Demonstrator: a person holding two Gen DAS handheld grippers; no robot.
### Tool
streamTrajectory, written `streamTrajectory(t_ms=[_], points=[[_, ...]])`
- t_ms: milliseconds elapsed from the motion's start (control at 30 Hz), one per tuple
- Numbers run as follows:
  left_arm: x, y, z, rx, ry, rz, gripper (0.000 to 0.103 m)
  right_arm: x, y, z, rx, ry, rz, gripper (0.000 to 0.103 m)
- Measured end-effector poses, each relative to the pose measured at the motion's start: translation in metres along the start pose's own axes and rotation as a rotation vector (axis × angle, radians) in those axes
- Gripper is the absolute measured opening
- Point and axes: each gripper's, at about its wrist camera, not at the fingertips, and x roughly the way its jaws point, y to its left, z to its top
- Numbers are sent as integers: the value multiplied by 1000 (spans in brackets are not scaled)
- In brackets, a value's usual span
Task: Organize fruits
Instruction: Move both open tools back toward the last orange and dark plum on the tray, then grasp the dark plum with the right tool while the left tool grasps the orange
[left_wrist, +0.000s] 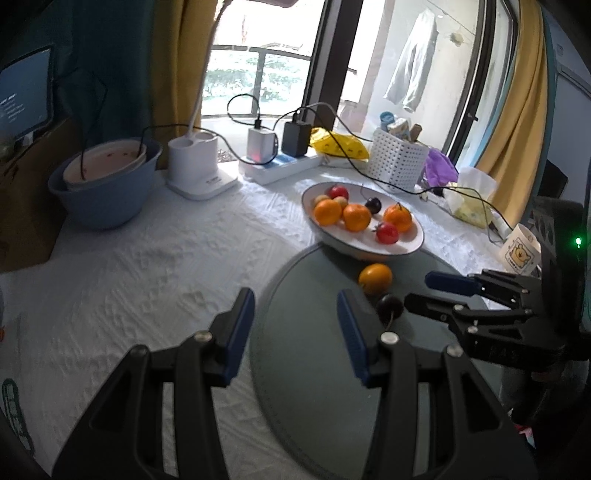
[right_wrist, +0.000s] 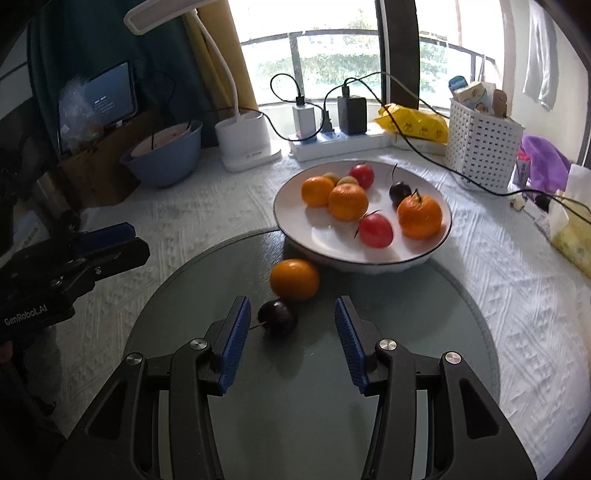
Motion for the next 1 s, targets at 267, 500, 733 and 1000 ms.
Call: streamTrajectory(t_ms=[267, 500, 733, 1000], points=[[-3, 17, -15, -12, 13, 29, 48, 15, 14, 0, 5, 44, -23, 50], [0, 29, -19, -33, 27, 34, 48, 31, 13, 1, 40, 85, -52, 50], [3, 27, -22, -32, 41, 35, 48, 40, 12, -1, 60, 102, -65, 49], [6, 15, -21, -16, 53, 39, 48, 37, 11, -4, 47, 95, -49, 31]])
